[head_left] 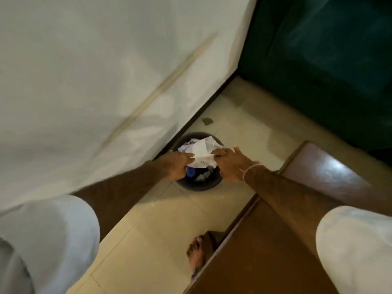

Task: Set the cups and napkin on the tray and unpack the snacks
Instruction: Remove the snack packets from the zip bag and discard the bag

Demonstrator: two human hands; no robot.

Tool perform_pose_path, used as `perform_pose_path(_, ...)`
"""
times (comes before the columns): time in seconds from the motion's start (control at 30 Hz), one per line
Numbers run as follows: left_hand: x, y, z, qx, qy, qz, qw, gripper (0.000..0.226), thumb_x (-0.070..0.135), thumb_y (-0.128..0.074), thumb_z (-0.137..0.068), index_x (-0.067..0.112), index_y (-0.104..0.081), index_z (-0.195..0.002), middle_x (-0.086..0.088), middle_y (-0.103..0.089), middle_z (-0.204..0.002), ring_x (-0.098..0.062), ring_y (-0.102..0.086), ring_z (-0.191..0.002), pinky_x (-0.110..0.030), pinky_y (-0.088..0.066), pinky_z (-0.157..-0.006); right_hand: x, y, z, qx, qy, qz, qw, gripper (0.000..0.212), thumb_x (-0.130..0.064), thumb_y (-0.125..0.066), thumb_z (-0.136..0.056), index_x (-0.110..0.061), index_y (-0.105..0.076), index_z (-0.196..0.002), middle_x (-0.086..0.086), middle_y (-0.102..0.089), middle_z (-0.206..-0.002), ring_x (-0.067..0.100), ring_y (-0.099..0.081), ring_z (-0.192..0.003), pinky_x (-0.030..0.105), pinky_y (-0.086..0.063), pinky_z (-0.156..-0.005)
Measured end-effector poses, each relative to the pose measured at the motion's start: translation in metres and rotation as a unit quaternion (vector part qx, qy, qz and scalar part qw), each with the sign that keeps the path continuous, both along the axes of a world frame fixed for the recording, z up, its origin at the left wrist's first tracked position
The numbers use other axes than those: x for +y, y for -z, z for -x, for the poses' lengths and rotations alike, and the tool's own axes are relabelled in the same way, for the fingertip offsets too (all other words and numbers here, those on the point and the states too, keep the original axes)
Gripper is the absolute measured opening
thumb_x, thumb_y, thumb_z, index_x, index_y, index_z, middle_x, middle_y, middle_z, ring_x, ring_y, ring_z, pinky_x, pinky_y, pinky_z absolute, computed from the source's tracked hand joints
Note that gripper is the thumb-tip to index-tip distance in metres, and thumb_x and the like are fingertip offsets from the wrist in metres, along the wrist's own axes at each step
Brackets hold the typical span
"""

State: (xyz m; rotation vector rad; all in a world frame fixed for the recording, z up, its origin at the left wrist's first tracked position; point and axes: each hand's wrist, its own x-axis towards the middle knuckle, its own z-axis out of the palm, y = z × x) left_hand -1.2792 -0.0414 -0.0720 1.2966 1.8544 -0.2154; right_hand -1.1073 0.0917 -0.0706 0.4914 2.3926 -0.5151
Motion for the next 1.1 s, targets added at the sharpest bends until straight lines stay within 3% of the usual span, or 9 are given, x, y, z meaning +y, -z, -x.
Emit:
perform_pose_path(0.23,-0.009,0.17,-0.008,0.051,0.092,0.089,0.991,0.026,0.028,-0.058,-0.092,0.017,-0.062,-0.116,-0.009,-0.068,-0.118,-0.026,-0.063,-0.11,-0.042,-0.037,-0.109,-0.017,0.178,0.028,-0.117,-0.037,0.013,0.992,0.06,-0.02,-0.053,-0.094,-0.011,-0.038,-0.151,0.009,-0.024,-0.165,0.032,-0.02,-0.152,0.054,0.001,-0.124)
perform_pose_path(0.37,0.015,0.245,-0.007,0.043,0.035,0.087,0.995,0.021,0.03,-0.052,-0.097,0.011,-0.058,-0.103,-0.007,-0.066,-0.1,-0.021,-0.06,-0.079,-0.033,-0.046,-0.076,-0.016,0.236,0.04,-0.161,-0.034,0.007,0.986,0.053,-0.022,-0.051,-0.097,-0.009,-0.043,-0.148,0.015,-0.035,-0.159,0.033,-0.033,-0.146,0.052,-0.009,-0.124)
perform_pose_path(0.4,-0.005,0.261,-0.029,0.033,0.061,0.111,0.991,0.029,0.029,-0.048,-0.099,0.008,-0.058,-0.116,-0.008,-0.065,-0.102,-0.022,-0.062,-0.083,-0.034,-0.047,-0.078,-0.016,0.247,0.043,-0.163,-0.03,0.007,0.986,0.051,-0.022,-0.051,-0.098,-0.009,-0.044,-0.147,0.016,-0.04,-0.156,0.034,-0.038,-0.143,0.051,-0.014,-0.124)
perform_pose_path(0.47,-0.08,0.306,-0.096,0.078,0.08,0.109,0.988,0.047,0.027,-0.034,-0.105,0.009,-0.034,-0.149,-0.017,-0.05,-0.141,-0.03,-0.053,-0.123,-0.04,-0.041,-0.101,-0.015,0.263,0.049,-0.16,-0.034,0.005,0.987,0.048,-0.02,-0.05,-0.099,-0.008,-0.046,-0.145,0.016,-0.046,-0.152,0.034,-0.042,-0.14,0.05,-0.018,-0.123)
perform_pose_path(0.57,-0.179,0.344,-0.216,0.004,0.002,0.123,0.992,0.054,0.029,-0.023,-0.108,0.01,-0.011,-0.157,-0.009,-0.016,-0.163,-0.025,-0.025,-0.146,-0.036,-0.026,-0.115,-0.017,0.273,0.053,-0.142,-0.037,-0.005,0.989,0.045,-0.02,-0.05,-0.099,-0.009,-0.049,-0.142,0.016,-0.049,-0.15,0.034,-0.041,-0.142,0.052,-0.015,-0.123)
perform_pose_path(0.77,-0.167,0.32,-0.177,-0.041,0.015,0.084,0.995,0.052,0.025,-0.02,-0.109,0.007,-0.011,-0.158,-0.008,-0.017,-0.164,-0.023,-0.028,-0.146,-0.034,-0.029,-0.113,-0.017,0.242,0.049,-0.047,0.0,-0.024,0.999,0.046,-0.029,-0.055,-0.094,-0.008,-0.056,-0.135,0.016,-0.05,-0.144,0.038,-0.052,-0.127,0.048,-0.039,-0.11)
perform_pose_path(0.87,-0.036,0.249,-0.04,-0.01,0.028,0.034,0.999,0.043,0.026,-0.041,-0.103,0.004,-0.051,-0.138,-0.021,-0.051,-0.146,-0.03,-0.054,-0.126,-0.034,-0.045,-0.095,-0.016,0.204,0.05,-0.011,0.025,-0.01,1.0,0.048,-0.024,-0.057,-0.091,-0.009,-0.057,-0.136,0.015,-0.047,-0.146,0.039,-0.055,-0.124,0.046,-0.047,-0.105)
perform_pose_path(0.93,0.03,0.194,0.005,0.035,-0.034,0.006,0.999,0.035,0.026,-0.055,-0.096,0.007,-0.064,-0.125,-0.017,-0.065,-0.127,-0.032,-0.062,-0.113,-0.035,-0.051,-0.093,-0.013,0.17,0.048,0.014,0.043,-0.002,0.999,0.054,-0.026,-0.058,-0.091,-0.01,-0.051,-0.142,0.014,-0.04,-0.154,0.038,-0.051,-0.13,0.045,-0.043,-0.108)
perform_pose_path(1.1,0.035,0.106,-0.007,0.032,-0.07,-0.06,0.995,0.053,0.029,-0.064,-0.089,0.014,-0.054,-0.139,-0.011,-0.057,-0.142,-0.029,-0.055,-0.127,-0.039,-0.043,-0.108,0.0,0.068,0.042,0.07,0.122,0.01,0.99,0.067,-0.03,-0.062,-0.091,-0.016,-0.037,-0.152,0.011,-0.019,-0.166,0.035,-0.038,-0.143,0.04,-0.033,-0.118)
